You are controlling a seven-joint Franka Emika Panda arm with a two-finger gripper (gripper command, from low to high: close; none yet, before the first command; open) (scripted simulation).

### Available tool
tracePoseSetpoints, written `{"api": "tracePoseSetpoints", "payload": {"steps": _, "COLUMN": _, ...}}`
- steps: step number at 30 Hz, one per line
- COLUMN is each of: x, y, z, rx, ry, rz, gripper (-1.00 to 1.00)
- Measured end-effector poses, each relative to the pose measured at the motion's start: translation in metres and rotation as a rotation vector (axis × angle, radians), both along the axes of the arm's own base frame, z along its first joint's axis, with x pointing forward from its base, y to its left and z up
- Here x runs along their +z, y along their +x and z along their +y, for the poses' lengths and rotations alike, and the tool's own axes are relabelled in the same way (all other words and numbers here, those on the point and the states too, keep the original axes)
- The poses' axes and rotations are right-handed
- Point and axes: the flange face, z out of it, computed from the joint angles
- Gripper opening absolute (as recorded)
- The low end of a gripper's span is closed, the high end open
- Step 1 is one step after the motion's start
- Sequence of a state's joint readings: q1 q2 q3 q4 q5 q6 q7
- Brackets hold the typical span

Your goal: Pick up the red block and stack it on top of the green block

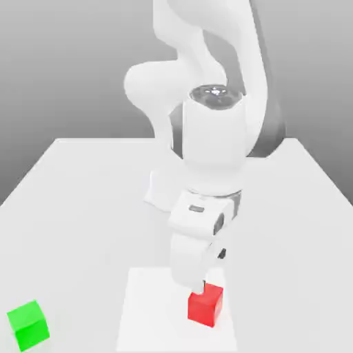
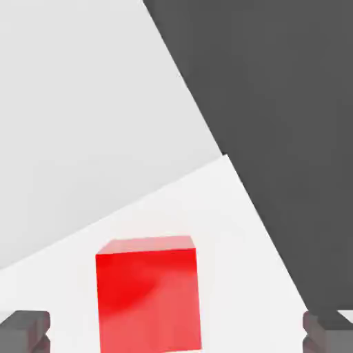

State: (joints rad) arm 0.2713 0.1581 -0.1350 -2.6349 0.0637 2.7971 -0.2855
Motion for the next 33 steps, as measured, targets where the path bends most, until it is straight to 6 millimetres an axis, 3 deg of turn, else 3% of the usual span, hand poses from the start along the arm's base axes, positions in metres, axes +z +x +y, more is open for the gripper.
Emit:
{"api": "tracePoseSetpoints", "payload": {"steps": 3, "x": -0.035, "y": -0.001, "z": 0.000, "rx": 0.006, "ry": -0.002, "rz": 0.005, "gripper": 0.00}}
{"api": "tracePoseSetpoints", "payload": {"steps": 4, "x": -0.044, "y": -0.002, "z": 0.000, "rx": 0.006, "ry": -0.002, "rz": 0.005, "gripper": -1.00}}
{"api": "tracePoseSetpoints", "payload": {"steps": 11, "x": -0.045, "y": -0.003, "z": 0.000, "rx": 0.007, "ry": -0.002, "rz": 0.007, "gripper": -1.00}}
{"api": "tracePoseSetpoints", "payload": {"steps": 17, "x": 0.012, "y": 0.000, "z": -0.006, "rx": -0.019, "ry": -0.001, "rz": 0.009, "gripper": -1.00}}
{"api": "tracePoseSetpoints", "payload": {"steps": 23, "x": 0.028, "y": 0.038, "z": -0.136, "rx": -0.531, "ry": 0.003, "rz": 0.022, "gripper": -1.00}}
{"api": "tracePoseSetpoints", "payload": {"steps": 28, "x": 0.042, "y": 0.038, "z": -0.259, "rx": -0.963, "ry": 0.005, "rz": 0.015, "gripper": -1.00}}
{"api": "tracePoseSetpoints", "payload": {"steps": 30, "x": 0.027, "y": 0.035, "z": -0.297, "rx": -1.092, "ry": 0.004, "rz": 0.008, "gripper": -1.00}}
{"api": "tracePoseSetpoints", "payload": {"steps": 32, "x": 0.000, "y": 0.033, "z": -0.307, "rx": -1.126, "ry": 0.003, "rz": 0.007, "gripper": -1.00}}
{"api": "tracePoseSetpoints", "payload": {"steps": 33, "x": -0.008, "y": 0.032, "z": -0.309, "rx": -1.132, "ry": 0.003, "rz": 0.007, "gripper": 1.00}}
